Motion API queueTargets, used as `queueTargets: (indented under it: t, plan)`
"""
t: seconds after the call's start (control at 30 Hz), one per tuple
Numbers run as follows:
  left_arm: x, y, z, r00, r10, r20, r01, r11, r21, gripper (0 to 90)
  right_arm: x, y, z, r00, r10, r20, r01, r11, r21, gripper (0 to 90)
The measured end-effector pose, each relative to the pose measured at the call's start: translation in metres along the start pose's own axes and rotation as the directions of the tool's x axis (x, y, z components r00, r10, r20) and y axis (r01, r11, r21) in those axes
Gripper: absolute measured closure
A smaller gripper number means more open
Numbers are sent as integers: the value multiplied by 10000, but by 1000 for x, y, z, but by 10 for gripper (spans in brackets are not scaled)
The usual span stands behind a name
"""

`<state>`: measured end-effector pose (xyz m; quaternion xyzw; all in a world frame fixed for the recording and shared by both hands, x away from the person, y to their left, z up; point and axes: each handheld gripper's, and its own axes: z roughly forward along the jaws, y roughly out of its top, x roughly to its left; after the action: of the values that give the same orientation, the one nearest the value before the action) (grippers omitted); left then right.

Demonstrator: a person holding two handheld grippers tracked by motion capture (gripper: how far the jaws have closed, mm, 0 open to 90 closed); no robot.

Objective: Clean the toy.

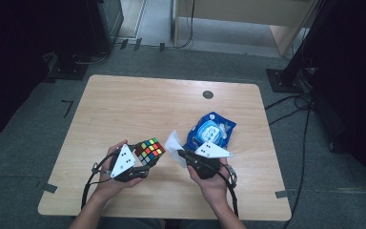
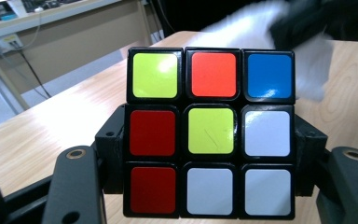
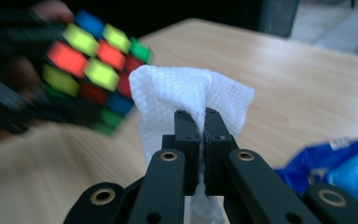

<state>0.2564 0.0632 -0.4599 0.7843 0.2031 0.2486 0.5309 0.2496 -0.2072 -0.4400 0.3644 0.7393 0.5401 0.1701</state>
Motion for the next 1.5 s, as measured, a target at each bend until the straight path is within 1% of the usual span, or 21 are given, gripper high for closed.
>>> queueTargets:
  t: [0.07,0.13,0.17,0.23,0.33,0.4,0.43,0.47,0.53,0.6,0.7,0.77,0.83,0.93,1.0,1.07,1.13,1.2,1.3,1.4,1.5]
  plan:
    - [-4,0,3,9999,46,115,-46,10000,15,340,7,8,-7,9989,-56,-456,37,9991,-419,881]
    - [-10,1,6,9994,72,325,-72,10000,0,340,15,13,-11,9969,-186,-765,129,9971,-745,880]
    - [-12,1,6,9990,152,430,-153,9999,29,340,19,15,-12,9956,-275,-891,200,9963,-832,879]
    - [-16,2,8,9981,203,588,-203,9998,7,340,26,17,-12,9944,-502,-929,411,9944,-975,876]
    - [-22,4,10,9965,282,781,-279,9996,-52,340,34,16,-10,9911,-656,-1161,547,9940,-951,875]
    - [-24,5,10,9959,342,837,-339,9994,-47,339,37,14,-7,9898,-739,-1215,643,9946,-813,875]
    - [-25,5,10,9959,393,809,-392,9992,-29,339,38,13,-4,9900,-799,-1161,713,9945,-762,873]
    - [-26,5,10,9956,408,845,-407,9992,-24,340,38,12,-4,9915,-751,-1061,668,9946,-801,872]
    - [-27,6,10,9952,419,887,-414,9991,-79,340,35,11,-2,9945,-588,-870,529,9962,-685,870]
    - [-27,7,9,9950,498,864,-491,9987,-95,340,29,9,-1,9969,-331,-720,289,9978,-590,868]
    - [-26,8,7,9955,503,806,-491,9986,-169,340,21,4,2,9996,-97,-256,90,9996,-282,867]
    - [-23,9,6,9964,410,738,-392,9989,-253,341,15,2,3,9999,100,-75,-100,9999,-75,868]
    - [-19,9,4,9974,262,677,-244,9993,-284,341,13,1,3,9998,140,-104,-141,9999,-31,869]
    - [-16,8,3,9983,137,570,-125,9997,-215,341,17,3,2,9998,-17,-204,15,9999,-106,869]
    - [-15,7,5,9983,111,579,-105,9999,-110,341,22,5,0,9980,-162,-609,147,9996,-252,869]
    - [-18,6,6,9978,164,640,-162,9999,-25,341,29,7,-1,9962,-477,-729,451,9983,-371,870]
    - [-21,6,8,9972,228,718,-228,9997,-11,341,34,9,-2,9943,-578,-899,532,9972,-533,871]
    - [-25,7,9,9961,278,837,-275,9996,-47,341,38,12,-4,9929,-819,-862,761,9947,-692,870]
    - [-29,8,11,9946,349,972,-343,9994,-86,341,38,12,-5,9938,-794,-780,732,9941,-800,869]
    - [-32,9,11,9938,467,1005,-464,9989,-59,341,31,10,-4,9973,-504,-528,472,9971,-593,867]
    - [-30,9,11,9948,411,928,-408,9992,-53,341,24,6,-1,9994,-255,-225,248,9992,-320,867]
